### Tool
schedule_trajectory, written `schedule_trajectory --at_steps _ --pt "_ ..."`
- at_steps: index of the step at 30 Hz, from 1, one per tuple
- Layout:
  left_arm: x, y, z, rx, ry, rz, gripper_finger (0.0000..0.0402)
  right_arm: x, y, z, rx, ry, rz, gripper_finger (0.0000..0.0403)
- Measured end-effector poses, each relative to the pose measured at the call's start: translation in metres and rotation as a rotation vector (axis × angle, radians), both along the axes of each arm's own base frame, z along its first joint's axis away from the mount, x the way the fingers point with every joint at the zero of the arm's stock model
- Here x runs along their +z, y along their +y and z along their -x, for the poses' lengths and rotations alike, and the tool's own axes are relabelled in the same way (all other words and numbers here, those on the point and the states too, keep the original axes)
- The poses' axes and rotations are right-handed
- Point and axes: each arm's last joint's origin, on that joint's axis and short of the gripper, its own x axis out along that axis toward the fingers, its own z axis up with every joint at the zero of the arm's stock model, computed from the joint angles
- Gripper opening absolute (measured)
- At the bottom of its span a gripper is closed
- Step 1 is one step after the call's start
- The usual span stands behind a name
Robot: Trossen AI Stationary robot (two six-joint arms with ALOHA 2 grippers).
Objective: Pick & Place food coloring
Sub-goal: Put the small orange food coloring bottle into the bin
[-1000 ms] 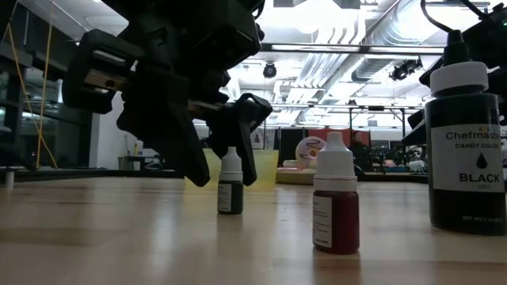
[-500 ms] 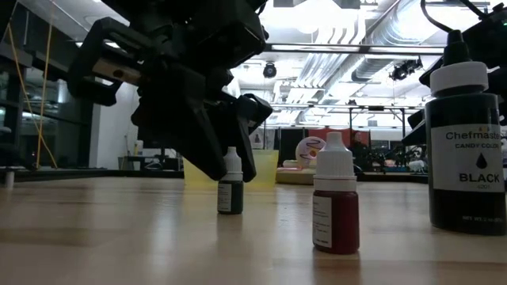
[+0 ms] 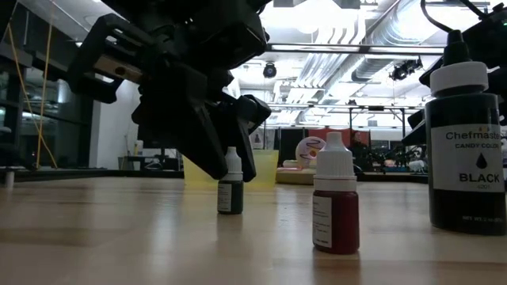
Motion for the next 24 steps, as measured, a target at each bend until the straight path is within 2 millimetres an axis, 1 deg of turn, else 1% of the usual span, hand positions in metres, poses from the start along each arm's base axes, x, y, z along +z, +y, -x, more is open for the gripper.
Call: schedule_trajectory --at_steps 24 --pt "0.0001 0.0002 -0.0001 0.026 0.010 0.010 0.0146 0.0000 0.0000 0.0000 0.000 0.000 0.000 0.0000"
